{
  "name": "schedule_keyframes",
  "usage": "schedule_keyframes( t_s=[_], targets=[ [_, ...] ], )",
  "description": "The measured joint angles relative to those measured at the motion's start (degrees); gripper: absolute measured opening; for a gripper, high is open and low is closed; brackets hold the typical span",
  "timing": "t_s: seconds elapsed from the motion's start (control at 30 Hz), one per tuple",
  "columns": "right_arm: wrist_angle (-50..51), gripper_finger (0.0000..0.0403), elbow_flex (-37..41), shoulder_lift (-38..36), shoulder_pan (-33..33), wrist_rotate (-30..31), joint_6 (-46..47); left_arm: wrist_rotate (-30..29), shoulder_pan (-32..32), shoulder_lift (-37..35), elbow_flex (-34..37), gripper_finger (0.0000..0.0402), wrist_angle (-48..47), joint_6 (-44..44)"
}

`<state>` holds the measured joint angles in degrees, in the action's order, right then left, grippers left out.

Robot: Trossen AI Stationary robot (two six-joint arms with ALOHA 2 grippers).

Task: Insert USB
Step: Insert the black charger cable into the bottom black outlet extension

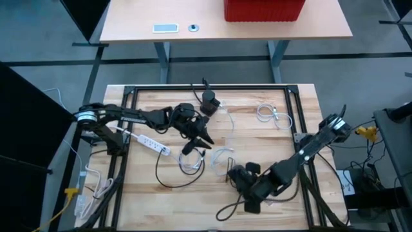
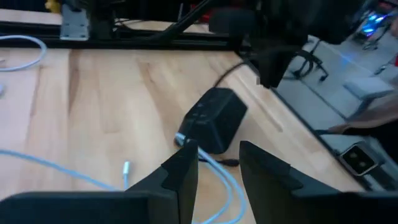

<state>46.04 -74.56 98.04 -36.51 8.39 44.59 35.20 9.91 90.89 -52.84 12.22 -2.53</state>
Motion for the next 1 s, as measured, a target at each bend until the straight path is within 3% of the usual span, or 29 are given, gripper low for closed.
schedule_keyframes(
  t_s=[0.33, 0.6, 0.87, 1.0],
  targets=[
    [3.72, 0.0019, 0.13, 10.52, 0.00, -5.24, 10.13, -1.68, 0.06, 0.05, 0.00, 0.0105, -4.07, -3.55],
    [7.90, 0.0019, -1.84, 9.72, -0.25, -7.98, 14.54, -1.83, 0.48, 0.01, 0.00, 0.0105, -7.70, -7.20],
    [8.81, 0.0019, -7.13, 0.63, -0.10, 6.78, 8.60, -1.70, 0.33, -0.02, 0.20, 0.0105, -10.30, -11.46],
    [12.57, 0.0019, -5.33, -0.98, 0.81, 3.58, 10.04, -1.62, -0.67, 0.30, 1.42, 0.0103, -10.22, -11.53]
  ],
)
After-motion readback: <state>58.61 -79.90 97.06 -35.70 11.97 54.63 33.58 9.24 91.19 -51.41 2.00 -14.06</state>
